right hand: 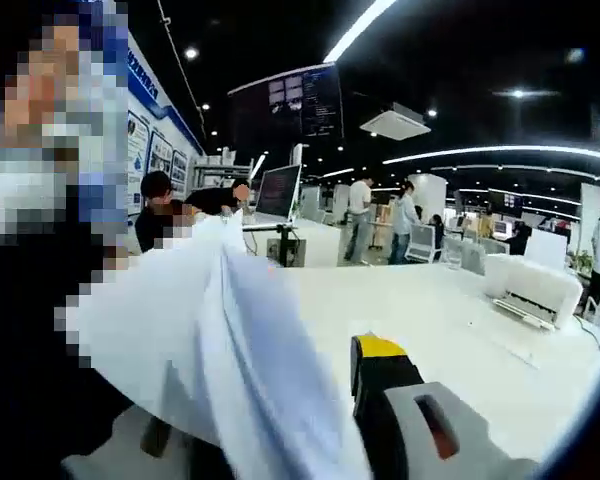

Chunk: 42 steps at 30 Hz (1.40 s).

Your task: Organize the stack of printing papers by aligning and flattening the scattered papers on the table

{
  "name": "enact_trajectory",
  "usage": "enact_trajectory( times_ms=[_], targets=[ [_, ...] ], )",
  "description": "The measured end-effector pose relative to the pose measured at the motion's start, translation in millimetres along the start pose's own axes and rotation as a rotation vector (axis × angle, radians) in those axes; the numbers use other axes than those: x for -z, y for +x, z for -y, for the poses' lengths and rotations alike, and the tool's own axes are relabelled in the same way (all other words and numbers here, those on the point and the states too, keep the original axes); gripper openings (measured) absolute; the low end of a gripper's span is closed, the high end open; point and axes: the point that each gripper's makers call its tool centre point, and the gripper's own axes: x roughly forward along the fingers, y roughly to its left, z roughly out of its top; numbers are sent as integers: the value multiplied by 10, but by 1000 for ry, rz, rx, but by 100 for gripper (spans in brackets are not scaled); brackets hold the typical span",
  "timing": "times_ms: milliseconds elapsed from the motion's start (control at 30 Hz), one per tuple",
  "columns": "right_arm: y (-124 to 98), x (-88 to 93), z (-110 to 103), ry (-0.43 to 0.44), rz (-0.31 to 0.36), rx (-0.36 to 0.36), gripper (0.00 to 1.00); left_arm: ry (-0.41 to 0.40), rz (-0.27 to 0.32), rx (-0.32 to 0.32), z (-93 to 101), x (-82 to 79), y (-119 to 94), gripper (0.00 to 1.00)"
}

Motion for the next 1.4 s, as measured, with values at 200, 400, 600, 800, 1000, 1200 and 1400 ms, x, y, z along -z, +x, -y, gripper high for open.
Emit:
enact_trajectory(
  times_ms=[200,400,600,800,1000,1200,1400],
  targets=[
    [-268,161,375,180,72,186,47,-29,15,-81,-121,11,-133,29],
    [-292,208,315,188,110,270,47,-44,28,-64,40,3,-33,29],
    [-327,119,481,219,129,369,49,-36,31,-67,126,-51,79,29],
    [-372,145,481,358,223,367,49,-64,69,-84,95,-94,20,29],
    [-345,135,485,285,184,423,54,-54,54,-80,136,-115,85,29],
    [-532,205,641,354,239,527,53,-34,58,-118,75,-152,24,30],
    [-535,268,575,371,248,543,51,-73,92,-103,-19,-170,-37,30]
  ],
)
